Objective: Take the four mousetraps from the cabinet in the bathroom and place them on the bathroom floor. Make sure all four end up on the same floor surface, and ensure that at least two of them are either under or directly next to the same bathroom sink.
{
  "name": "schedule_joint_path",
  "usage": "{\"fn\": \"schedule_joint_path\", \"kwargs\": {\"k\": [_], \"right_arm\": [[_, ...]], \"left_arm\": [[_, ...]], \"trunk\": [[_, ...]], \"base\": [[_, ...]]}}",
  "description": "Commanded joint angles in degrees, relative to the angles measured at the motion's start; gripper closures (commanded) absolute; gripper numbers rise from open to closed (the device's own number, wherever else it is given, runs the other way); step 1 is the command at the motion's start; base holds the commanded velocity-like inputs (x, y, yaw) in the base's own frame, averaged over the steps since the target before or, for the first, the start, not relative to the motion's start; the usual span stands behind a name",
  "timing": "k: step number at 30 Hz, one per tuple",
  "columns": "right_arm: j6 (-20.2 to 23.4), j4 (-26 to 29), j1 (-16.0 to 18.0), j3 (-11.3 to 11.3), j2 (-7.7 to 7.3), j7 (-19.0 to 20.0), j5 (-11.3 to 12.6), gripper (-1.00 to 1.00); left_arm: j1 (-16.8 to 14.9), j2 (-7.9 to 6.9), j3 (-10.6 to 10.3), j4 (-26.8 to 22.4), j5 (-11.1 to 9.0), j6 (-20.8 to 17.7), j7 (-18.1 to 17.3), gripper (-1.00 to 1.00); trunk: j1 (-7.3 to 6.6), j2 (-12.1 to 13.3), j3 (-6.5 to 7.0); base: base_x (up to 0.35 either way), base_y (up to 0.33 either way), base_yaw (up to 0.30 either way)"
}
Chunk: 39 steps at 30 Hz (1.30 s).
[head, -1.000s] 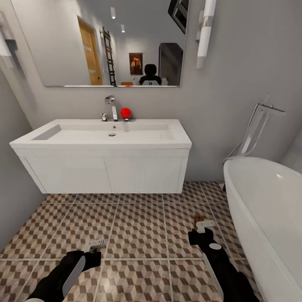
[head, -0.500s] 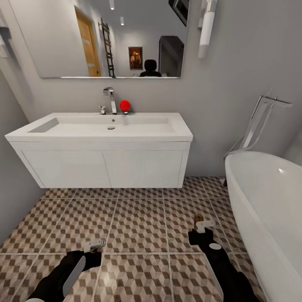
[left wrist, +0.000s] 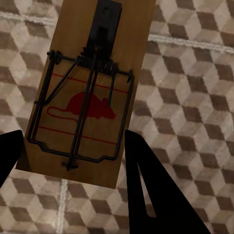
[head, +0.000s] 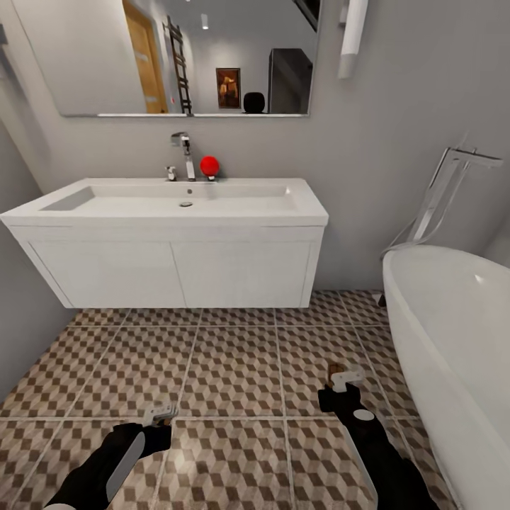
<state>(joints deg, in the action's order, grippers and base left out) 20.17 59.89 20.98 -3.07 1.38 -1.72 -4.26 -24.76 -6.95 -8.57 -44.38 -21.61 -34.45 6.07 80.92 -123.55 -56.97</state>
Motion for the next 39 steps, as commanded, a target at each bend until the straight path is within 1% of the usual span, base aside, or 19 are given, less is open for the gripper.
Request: {"fn": "schedule_joint_path", "kwargs": {"k": [1, 3, 6, 12, 14, 15, 17, 21, 23, 24, 25, 26, 27, 29, 32, 39], "right_arm": [[0.37, 0.11, 0.02, -0.07, -0.07, -0.11, -0.38, 1.00], [0.34, 0.12, 0.02, -0.04, -0.52, -0.06, -0.39, 1.00], [0.31, 0.14, 0.02, -0.06, -2.82, 0.21, -0.24, 1.00], [0.31, 0.14, 0.02, -0.06, -5.12, 1.46, -0.29, 1.00], [0.30, 0.14, 0.02, -0.08, -6.43, 1.65, -0.31, 1.00], [0.30, 0.14, 0.02, -0.12, -6.70, 1.71, -0.31, 1.00], [0.30, 0.14, 0.02, -0.17, -7.02, 1.79, -0.25, 1.00], [0.25, 0.14, 0.02, -0.41, -6.99, 2.65, -0.09, 1.00], [0.23, 0.14, 0.02, -0.45, -6.95, 4.86, -0.07, 1.00], [0.22, 0.14, 0.02, -0.35, -7.00, 7.35, -0.12, 1.00], [0.22, 0.14, 0.02, -0.27, -7.05, 9.23, -0.17, 1.00], [0.22, 0.14, 0.02, -0.24, -7.07, 10.16, -0.22, 1.00], [0.22, 0.14, 0.02, -0.16, -7.13, 12.40, -0.31, 1.00], [0.22, 0.14, 0.02, -0.12, -7.16, 13.88, -0.36, 1.00], [0.16, 0.14, 0.02, -0.09, -7.13, 14.58, -0.44, 1.00], [0.13, 0.14, 0.02, -0.08, -7.09, 14.81, -0.48, 1.00]], "left_arm": [[-0.03, -0.08, -0.30, -0.09, -0.54, -0.18, 0.43, 1.00], [-0.03, -0.08, -0.30, -0.09, -0.54, -0.18, 0.43, 1.00], [-0.03, -0.08, -0.30, -0.09, -0.54, -0.18, 0.43, 1.00], [-0.03, -0.08, -0.36, -0.05, -0.54, -0.18, 0.43, 1.00], [-0.03, -0.01, -0.39, -0.02, -0.54, -0.18, 0.43, 1.00], [-0.03, 0.00, -0.39, -0.01, -0.54, -0.18, 0.43, 1.00], [-0.03, 0.02, -0.39, -0.01, -0.54, -0.18, 0.43, 1.00], [-0.03, 0.08, -0.39, -0.01, -0.54, -0.18, 0.43, 1.00], [-0.03, 0.09, -0.39, -0.01, -0.54, -0.18, 0.43, 1.00], [-0.03, 0.09, -0.39, -0.01, -0.54, -0.18, 0.43, 1.00], [-0.03, 0.10, -0.39, -0.01, -0.54, -0.18, 0.43, 1.00], [-0.03, 0.10, -0.39, -0.01, -0.54, -0.18, 0.43, 1.00], [-0.03, 0.10, -0.39, -0.01, -0.54, -0.18, 0.43, 1.00], [-0.03, 0.10, -0.39, -0.01, -0.54, -0.18, 0.43, 1.00], [-0.03, 0.10, -0.39, -0.01, -0.54, -0.18, 0.43, 1.00], [-0.03, 0.10, -0.39, -0.01, -0.54, -0.18, 0.43, 1.00]], "trunk": [[0.22, -0.44, -0.33], [0.65, -1.24, -0.87], [1.31, -2.44, -1.68], [2.63, -4.85, -3.30], [3.07, -5.65, -3.84], [3.29, -6.05, -4.11], [3.73, -6.86, -4.65], [4.61, -8.46, -5.73], [5.05, -9.26, -6.27], [5.27, -9.66, -6.54], [5.49, -10.06, -6.80], [5.71, -10.47, -7.06], [5.93, -10.87, -7.32], [6.37, -11.67, -7.82], [7.02, -12.87, -8.57], [8.56, -15.68, -10.32]], "base": [[0.000, 0.000, 0.000], [0.000, 0.000, 0.000], [0.000, 0.000, 0.000], [0.000, 0.000, 0.000], [0.000, 0.000, 0.000], [0.000, 0.000, 0.000], [0.000, 0.000, 0.000], [0.000, 0.000, 0.000], [0.000, 0.000, 0.000], [0.000, 0.000, 0.000], [0.000, 0.000, 0.000], [0.000, 0.000, 0.000], [0.000, 0.000, 0.000], [0.000, 0.000, 0.000], [0.000, 0.000, 0.000], [0.000, 0.000, 0.000]]}}
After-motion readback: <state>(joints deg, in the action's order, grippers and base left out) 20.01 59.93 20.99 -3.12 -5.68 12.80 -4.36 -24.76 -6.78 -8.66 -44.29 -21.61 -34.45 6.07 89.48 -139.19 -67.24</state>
